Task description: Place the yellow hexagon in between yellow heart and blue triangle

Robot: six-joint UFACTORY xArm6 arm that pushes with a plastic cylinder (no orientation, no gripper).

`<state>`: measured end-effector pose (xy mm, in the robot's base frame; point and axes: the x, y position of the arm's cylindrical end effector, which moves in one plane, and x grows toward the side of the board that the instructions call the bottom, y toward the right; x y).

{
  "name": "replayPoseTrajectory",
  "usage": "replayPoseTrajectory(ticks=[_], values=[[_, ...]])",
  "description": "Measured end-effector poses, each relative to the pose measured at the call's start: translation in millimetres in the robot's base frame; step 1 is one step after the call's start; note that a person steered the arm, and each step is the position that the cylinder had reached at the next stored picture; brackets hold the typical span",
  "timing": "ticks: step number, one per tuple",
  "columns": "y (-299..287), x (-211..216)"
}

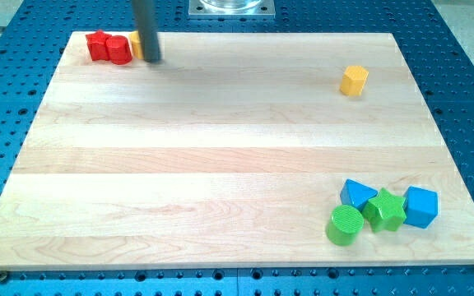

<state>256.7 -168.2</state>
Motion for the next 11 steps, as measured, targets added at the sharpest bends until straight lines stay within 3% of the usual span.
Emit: replayPoseTrajectory(ticks=[1,3,4,5,7,8,9,10,11], values=[[40.1,-0.8],[251.5,-7.2],[390.7,-3.2],[450.2,57.5],[287.1,63.7],[365.5,59.4],[336.7,114.1],[228.7,109.3],[230.6,118.9]])
